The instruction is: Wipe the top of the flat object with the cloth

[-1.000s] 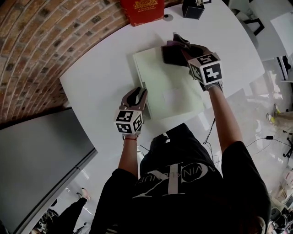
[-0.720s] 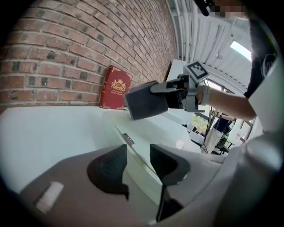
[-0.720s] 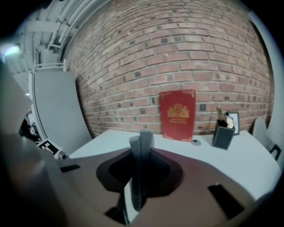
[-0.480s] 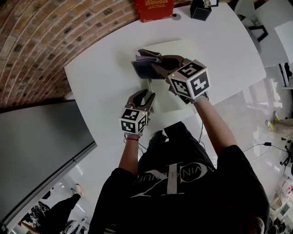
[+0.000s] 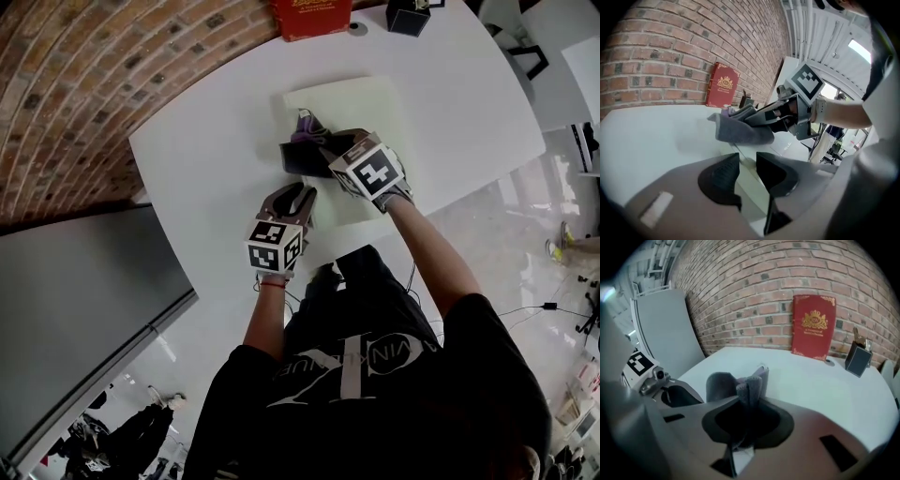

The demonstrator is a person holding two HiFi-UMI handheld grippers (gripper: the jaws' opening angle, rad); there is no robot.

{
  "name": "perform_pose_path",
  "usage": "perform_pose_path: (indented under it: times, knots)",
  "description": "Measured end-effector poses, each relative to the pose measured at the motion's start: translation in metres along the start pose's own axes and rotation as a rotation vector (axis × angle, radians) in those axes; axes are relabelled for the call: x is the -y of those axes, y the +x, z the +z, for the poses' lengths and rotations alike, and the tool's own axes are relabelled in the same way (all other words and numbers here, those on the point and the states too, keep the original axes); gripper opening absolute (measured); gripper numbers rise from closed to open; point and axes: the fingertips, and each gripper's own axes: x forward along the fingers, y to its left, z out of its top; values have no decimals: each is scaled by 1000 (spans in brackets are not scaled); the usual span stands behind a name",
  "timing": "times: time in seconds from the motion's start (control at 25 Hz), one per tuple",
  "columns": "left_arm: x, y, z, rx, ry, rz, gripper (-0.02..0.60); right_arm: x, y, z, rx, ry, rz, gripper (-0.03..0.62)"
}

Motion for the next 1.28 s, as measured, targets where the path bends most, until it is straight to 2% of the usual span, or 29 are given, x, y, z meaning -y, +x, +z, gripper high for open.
perform_pose_path:
  times: [0.16,0.44,0.76,0.96,1.08,1.16,1.28]
  knots:
    - [0,0,-1,-4,-2,0,121,13,-11,-8,-3,7,-16,58]
    - [0,-1,-1,2,-8,-16,121,51,-35,-42,-17,68,-107,58]
    - [-2,0,-2,14,-58,-31,122,91,-74,-67,-5,105,-195,58]
    - [-1,0,-2,13,-98,-34,121,113,-95,-84,-5,166,-247,58]
    - [-2,1,-3,14,-137,-34,123,127,-105,-93,-11,179,-308,58]
    - [-3,0,-1,39,-170,-44,123,135,-115,-93,0,143,-381,57]
    - [-3,-7,8,136,-221,-85,149,132,-136,-73,114,125,-432,57]
